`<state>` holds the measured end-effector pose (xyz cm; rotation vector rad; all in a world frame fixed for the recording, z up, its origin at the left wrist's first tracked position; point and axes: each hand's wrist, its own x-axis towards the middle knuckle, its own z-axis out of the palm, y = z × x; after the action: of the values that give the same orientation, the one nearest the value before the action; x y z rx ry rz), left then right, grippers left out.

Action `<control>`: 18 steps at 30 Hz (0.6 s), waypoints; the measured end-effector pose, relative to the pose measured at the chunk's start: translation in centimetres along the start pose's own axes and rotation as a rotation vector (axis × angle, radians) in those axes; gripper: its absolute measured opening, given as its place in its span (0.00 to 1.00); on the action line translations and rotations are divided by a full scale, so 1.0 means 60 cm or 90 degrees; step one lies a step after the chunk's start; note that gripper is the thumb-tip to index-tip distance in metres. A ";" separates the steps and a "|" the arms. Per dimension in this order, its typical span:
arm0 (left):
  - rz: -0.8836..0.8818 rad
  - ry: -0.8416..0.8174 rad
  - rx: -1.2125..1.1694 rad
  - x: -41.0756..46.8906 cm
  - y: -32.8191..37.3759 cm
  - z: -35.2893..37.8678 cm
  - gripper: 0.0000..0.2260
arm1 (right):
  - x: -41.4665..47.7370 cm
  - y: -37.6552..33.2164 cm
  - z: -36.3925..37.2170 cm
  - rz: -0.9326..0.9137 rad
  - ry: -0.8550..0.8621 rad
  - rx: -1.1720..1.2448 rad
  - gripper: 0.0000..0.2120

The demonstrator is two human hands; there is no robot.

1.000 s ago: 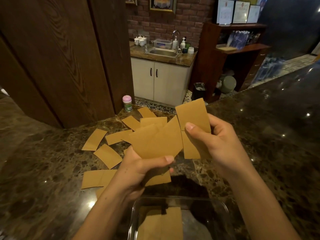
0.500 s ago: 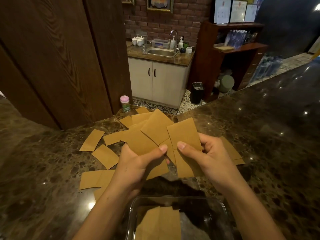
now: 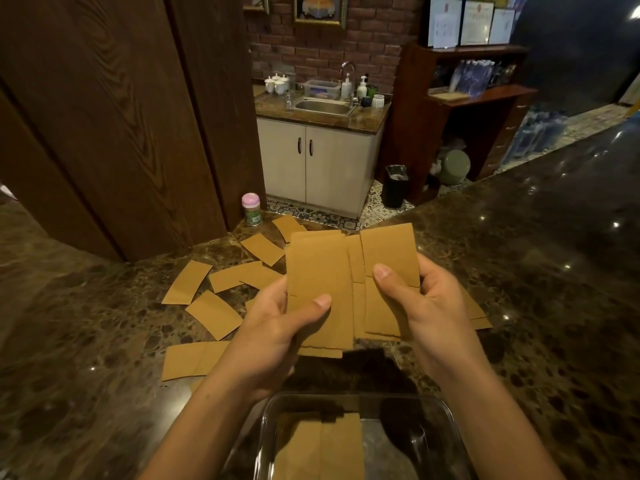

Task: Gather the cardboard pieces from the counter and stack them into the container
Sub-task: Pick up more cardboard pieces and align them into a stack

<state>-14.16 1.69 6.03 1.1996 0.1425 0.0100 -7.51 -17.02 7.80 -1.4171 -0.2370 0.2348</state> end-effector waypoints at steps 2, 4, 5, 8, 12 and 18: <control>0.033 0.036 0.000 0.004 -0.001 0.001 0.20 | -0.004 -0.004 0.000 0.024 -0.019 0.058 0.14; 0.055 0.067 -0.010 0.008 -0.002 0.002 0.22 | -0.007 -0.008 0.001 0.061 -0.053 0.128 0.17; 0.062 0.076 -0.012 0.009 -0.002 0.003 0.23 | -0.008 -0.009 0.001 0.073 -0.067 0.142 0.18; 0.075 0.079 -0.004 0.010 -0.004 0.005 0.24 | -0.007 -0.009 0.004 0.095 -0.094 0.118 0.17; 0.088 0.104 -0.004 0.011 -0.011 0.007 0.26 | -0.002 -0.009 0.009 0.088 -0.083 0.126 0.13; 0.057 0.101 -0.006 0.006 -0.011 0.010 0.25 | -0.001 -0.011 0.013 0.042 -0.067 0.130 0.13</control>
<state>-13.75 0.93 5.59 1.1941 0.2275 0.1836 -7.78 -16.37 8.58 -1.2133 -0.2456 0.3773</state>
